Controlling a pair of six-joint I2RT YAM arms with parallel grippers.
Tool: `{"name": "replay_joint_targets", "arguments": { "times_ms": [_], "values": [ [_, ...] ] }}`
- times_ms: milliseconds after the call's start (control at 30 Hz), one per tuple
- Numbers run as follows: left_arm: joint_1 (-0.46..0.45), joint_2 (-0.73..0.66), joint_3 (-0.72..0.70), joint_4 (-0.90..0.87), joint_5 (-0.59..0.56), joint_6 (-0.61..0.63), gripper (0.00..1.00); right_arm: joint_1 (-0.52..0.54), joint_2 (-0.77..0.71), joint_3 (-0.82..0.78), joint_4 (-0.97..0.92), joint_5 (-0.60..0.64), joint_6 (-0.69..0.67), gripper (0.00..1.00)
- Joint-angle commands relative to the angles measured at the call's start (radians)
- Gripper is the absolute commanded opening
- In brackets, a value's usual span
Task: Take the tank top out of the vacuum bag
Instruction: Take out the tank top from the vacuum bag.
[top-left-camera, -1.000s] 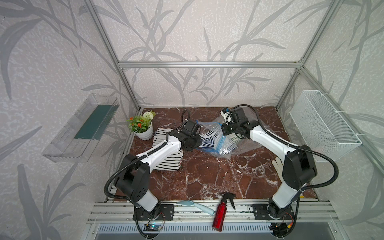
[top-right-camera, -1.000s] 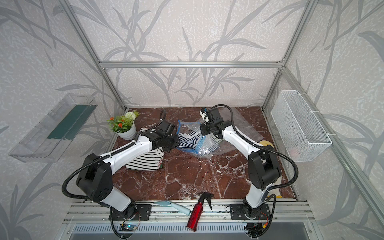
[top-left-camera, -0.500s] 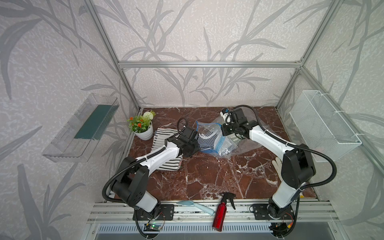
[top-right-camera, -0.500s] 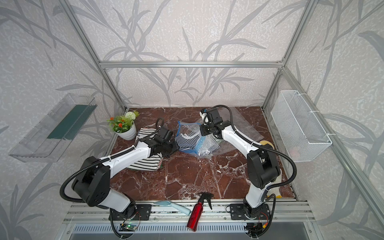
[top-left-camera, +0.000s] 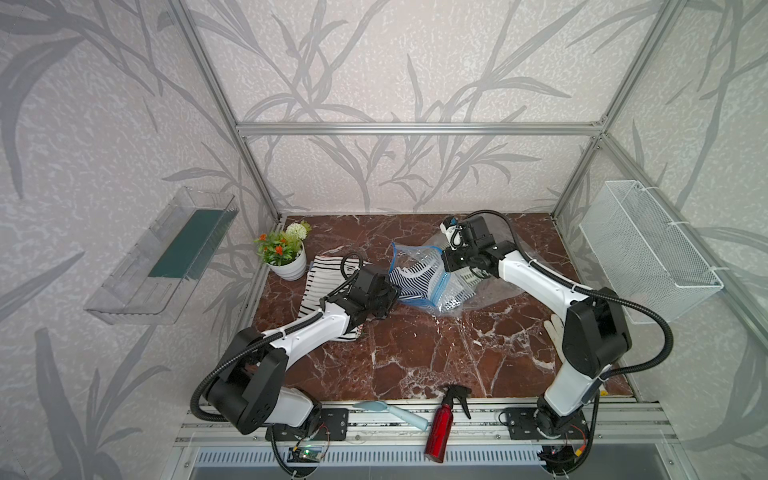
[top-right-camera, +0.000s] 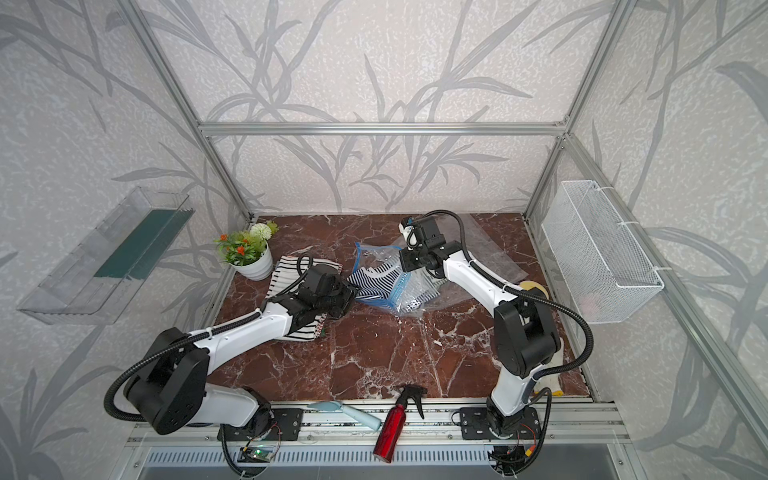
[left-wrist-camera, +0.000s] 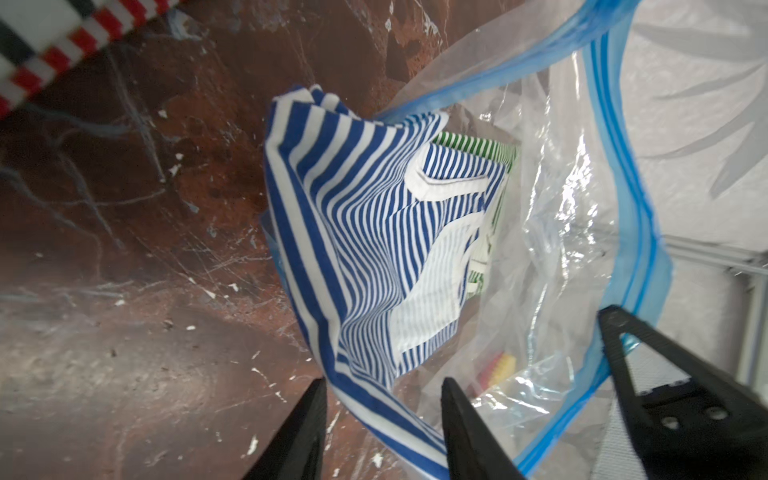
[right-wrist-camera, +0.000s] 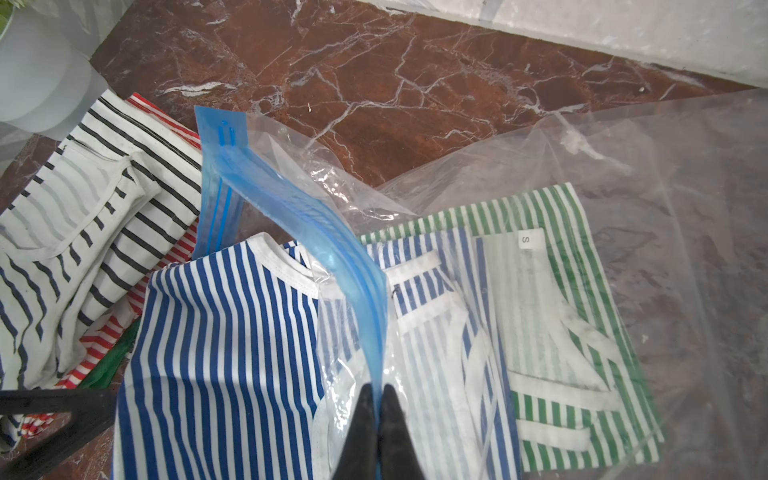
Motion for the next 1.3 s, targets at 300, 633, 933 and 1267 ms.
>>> {"name": "replay_joint_targets", "arguments": {
  "times_ms": [300,633,933,1267],
  "values": [
    [0.019,-0.03,0.01,-0.04,0.042,-0.331,0.45,-0.006,0.024,0.015,-0.018,-0.016,-0.012,0.0],
    [0.044,0.075,0.035,0.012,0.08,-0.347,0.44,-0.006,0.022,0.016,-0.024,-0.013,-0.016,0.0],
    [0.058,0.12,0.05,-0.003,0.074,-0.337,0.42,-0.008,0.025,0.016,-0.021,-0.018,-0.016,0.0],
    [0.067,0.195,0.087,0.036,0.109,-0.318,0.2,-0.012,0.027,0.014,-0.021,-0.018,-0.019,0.0]
  ]
}}
